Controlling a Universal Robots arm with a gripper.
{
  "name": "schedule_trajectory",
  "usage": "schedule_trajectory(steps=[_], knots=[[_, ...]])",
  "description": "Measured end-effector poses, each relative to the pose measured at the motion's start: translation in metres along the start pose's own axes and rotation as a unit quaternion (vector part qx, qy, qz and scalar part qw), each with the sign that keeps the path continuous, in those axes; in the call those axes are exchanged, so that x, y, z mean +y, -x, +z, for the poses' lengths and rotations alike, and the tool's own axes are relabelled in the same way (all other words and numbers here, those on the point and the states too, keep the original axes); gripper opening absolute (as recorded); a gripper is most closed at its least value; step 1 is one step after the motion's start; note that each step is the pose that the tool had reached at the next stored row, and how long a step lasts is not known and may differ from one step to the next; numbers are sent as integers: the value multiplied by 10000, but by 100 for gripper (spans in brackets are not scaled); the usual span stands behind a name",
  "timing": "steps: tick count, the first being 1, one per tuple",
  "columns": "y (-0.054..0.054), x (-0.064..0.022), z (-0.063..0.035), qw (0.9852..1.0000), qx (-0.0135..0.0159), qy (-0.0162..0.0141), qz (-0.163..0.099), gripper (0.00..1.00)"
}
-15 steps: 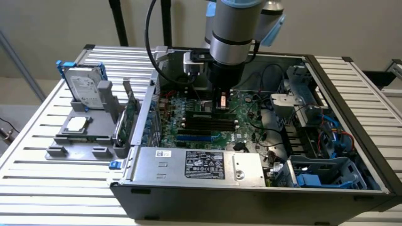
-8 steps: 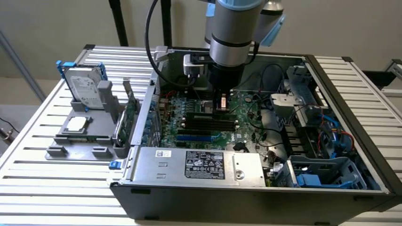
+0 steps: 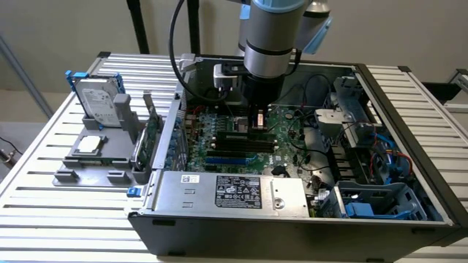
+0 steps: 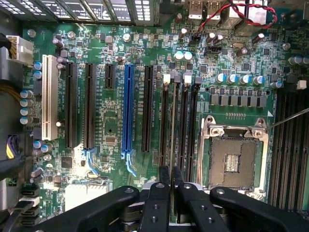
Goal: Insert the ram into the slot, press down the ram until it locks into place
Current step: 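Insert the ram into the slot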
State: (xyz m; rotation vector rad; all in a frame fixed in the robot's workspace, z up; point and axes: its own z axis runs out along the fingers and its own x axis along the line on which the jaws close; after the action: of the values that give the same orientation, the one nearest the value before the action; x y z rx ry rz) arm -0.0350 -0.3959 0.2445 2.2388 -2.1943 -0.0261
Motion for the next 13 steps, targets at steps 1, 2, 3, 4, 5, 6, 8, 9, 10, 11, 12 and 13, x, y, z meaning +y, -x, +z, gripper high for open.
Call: schedule_trajectory(steps=[1, 2, 3, 4, 5, 6, 8, 9, 10, 11, 12, 13], knots=[[0, 0, 1, 10000, 11, 0, -8, 13], [0, 0, 2, 10000, 21, 1, -16, 13], [0, 0, 3, 10000, 29, 1, -24, 13], [-1, 0, 5, 10000, 36, 1, -32, 13], [-2, 0, 7, 10000, 42, 1, -38, 13], [-3, 0, 10, 10000, 46, 1, -42, 13], [-4, 0, 18, 10000, 52, 1, -46, 13], [-4, 0, 23, 10000, 54, 1, -47, 13], [-5, -1, 28, 10000, 58, 1, -49, 13], [-6, 0, 34, 10000, 59, 0, -50, 13], [-6, 0, 40, 10000, 61, -1, -51, 13], [-6, 0, 44, 10000, 62, -3, -51, 13]])
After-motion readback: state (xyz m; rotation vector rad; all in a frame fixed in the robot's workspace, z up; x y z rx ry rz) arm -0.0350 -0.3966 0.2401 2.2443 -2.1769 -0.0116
